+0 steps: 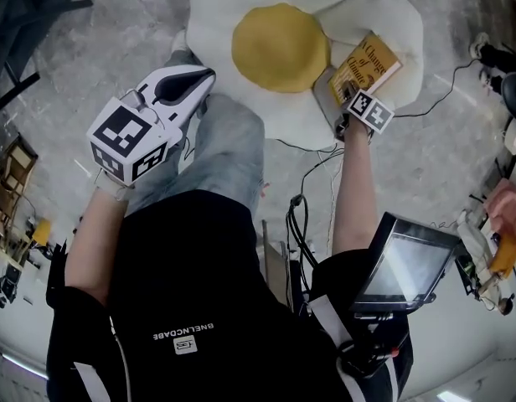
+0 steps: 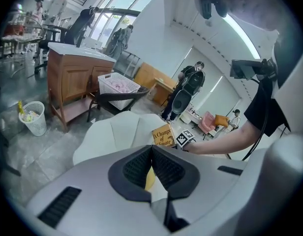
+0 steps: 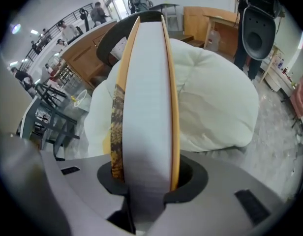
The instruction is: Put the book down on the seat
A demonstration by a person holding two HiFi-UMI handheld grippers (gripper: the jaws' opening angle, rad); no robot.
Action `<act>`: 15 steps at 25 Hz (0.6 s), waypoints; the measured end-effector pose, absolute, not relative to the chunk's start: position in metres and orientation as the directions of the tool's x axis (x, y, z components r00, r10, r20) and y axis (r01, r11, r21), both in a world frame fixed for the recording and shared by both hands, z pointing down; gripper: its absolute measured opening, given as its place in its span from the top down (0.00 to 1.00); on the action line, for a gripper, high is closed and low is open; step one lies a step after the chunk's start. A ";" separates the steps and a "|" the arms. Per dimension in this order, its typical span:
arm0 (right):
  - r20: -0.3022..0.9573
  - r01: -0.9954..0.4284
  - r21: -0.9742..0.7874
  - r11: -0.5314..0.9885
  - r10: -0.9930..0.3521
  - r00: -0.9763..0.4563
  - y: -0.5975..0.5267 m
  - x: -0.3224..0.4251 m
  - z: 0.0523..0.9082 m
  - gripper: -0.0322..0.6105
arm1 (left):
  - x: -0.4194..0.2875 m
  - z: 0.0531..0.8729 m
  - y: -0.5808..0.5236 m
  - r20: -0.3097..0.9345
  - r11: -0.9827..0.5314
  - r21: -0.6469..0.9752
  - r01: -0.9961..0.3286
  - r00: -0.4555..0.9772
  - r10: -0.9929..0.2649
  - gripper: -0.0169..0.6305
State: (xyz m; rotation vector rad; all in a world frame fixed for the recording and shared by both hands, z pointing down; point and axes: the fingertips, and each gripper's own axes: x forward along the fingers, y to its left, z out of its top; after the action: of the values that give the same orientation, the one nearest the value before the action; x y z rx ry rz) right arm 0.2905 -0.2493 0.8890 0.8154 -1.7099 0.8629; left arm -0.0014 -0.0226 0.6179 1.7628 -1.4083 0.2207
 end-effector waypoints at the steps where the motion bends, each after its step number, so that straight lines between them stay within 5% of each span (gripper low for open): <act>1: 0.958 -0.840 -0.165 0.517 -0.118 -0.260 -0.251 0.293 0.893 0.70 | 0.001 0.621 -0.023 0.604 -0.007 0.498 -0.867 0.352 -0.715 0.95; 15: 0.956 -0.847 -0.162 0.507 -0.133 -0.262 -0.245 0.286 0.936 0.70 | 0.001 0.658 0.001 0.634 0.036 0.512 -0.858 0.349 -0.690 0.95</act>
State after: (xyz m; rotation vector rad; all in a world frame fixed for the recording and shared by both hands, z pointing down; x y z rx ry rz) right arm 0.2855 -0.2453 0.9365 0.8343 -1.7162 0.8634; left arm 0.0007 0.0006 0.6584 1.7021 -1.3923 0.2322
